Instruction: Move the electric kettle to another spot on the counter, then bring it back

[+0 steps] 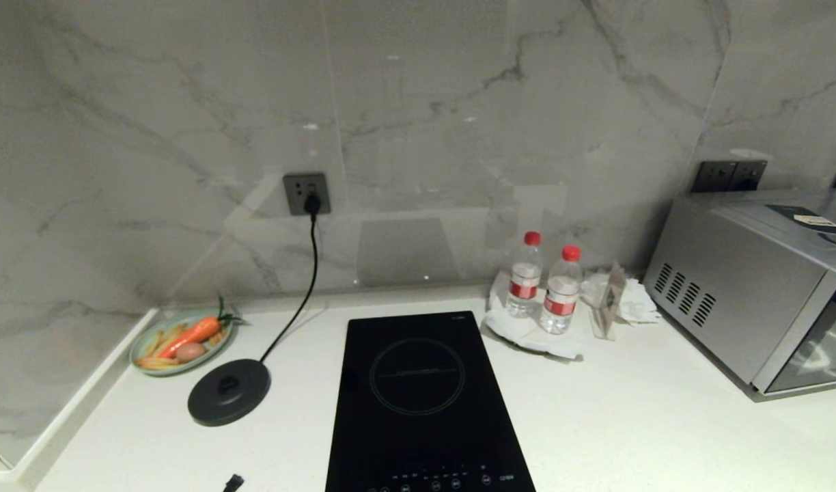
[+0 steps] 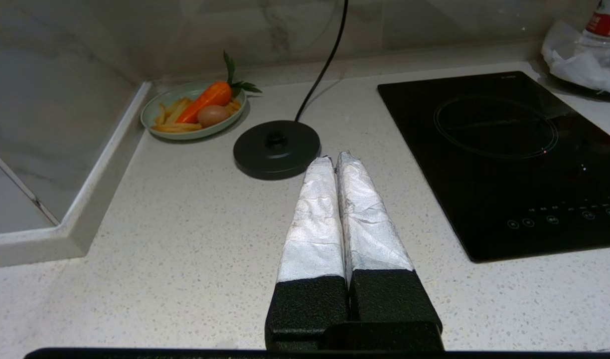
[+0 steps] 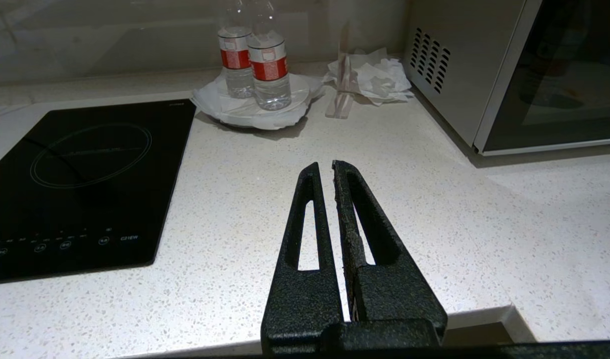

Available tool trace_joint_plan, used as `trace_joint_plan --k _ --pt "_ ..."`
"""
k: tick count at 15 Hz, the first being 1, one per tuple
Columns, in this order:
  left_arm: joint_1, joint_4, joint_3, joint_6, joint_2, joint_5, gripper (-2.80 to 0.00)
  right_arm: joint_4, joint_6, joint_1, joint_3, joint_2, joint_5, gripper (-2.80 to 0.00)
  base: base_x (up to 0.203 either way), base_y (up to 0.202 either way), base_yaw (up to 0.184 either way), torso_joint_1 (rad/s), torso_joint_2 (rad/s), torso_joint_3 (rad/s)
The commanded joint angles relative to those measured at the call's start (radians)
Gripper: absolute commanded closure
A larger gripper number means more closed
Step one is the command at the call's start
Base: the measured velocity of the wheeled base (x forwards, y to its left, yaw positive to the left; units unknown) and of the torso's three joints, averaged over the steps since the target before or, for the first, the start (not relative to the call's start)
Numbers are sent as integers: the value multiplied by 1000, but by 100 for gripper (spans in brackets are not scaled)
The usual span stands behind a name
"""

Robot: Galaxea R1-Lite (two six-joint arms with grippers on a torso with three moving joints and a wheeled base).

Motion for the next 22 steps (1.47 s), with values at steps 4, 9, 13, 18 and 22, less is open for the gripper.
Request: trace_joint_plan --k 4,9,13,18,22 --pt "2 -3 1 -41 2 16 0 0 2 0 0 0 1 0 0 0 0 0 0 0" --pt "2 -3 1 -41 1 16 0 0 2 0 0 0 1 0 0 0 0 0 0 0" --pt "2 -6 1 -43 0 17 0 0 2 0 0 0 1 0 0 0 0 0 0 0" --pt "0 -6 1 -43 0 17 0 -1 2 0 0 0 1 0 -46 0 0 7 5 3" --pt "0 -6 1 -43 0 17 0 1 2 0 0 0 1 0 -195 0 -1 -6 1 5"
